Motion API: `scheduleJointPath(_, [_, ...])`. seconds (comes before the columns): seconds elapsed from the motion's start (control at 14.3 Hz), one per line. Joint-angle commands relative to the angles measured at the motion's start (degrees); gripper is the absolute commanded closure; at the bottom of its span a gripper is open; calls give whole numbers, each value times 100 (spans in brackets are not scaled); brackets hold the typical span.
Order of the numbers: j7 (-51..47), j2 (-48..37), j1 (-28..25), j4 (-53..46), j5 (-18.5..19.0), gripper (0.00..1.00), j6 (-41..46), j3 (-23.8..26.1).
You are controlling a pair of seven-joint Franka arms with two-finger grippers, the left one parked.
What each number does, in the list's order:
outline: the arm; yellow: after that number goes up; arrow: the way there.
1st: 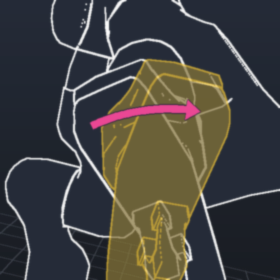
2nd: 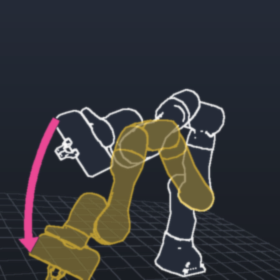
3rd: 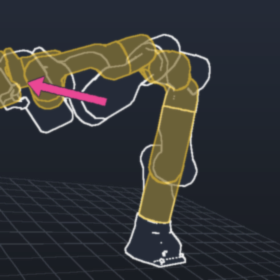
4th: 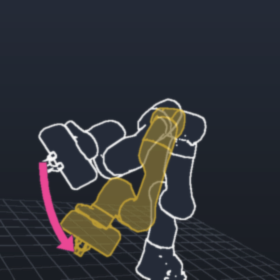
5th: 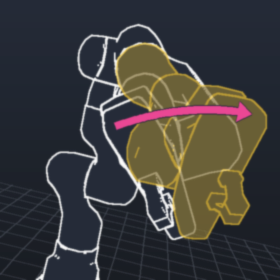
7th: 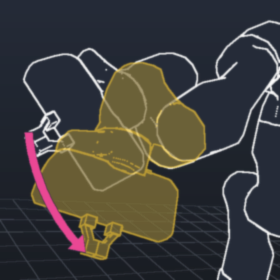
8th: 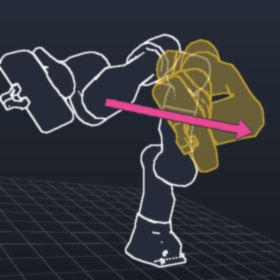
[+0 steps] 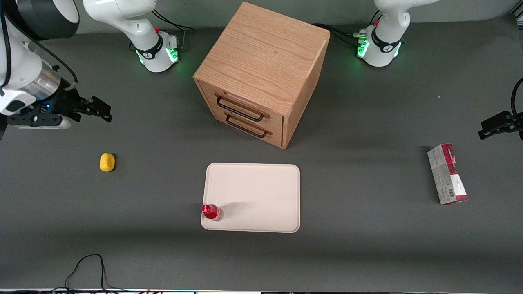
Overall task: Place coke bottle on tray
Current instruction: 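Open the right gripper and lift away from the bottle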
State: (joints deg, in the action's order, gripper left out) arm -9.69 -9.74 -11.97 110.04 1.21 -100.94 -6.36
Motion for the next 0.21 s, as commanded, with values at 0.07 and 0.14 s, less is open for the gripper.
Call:
scheduleJointPath(0.07, [-182,103,-78,-219,63,0,4,-93])
scheduleJointPath(0.14, [-183,156,-78,-272,46,0,4,-198])
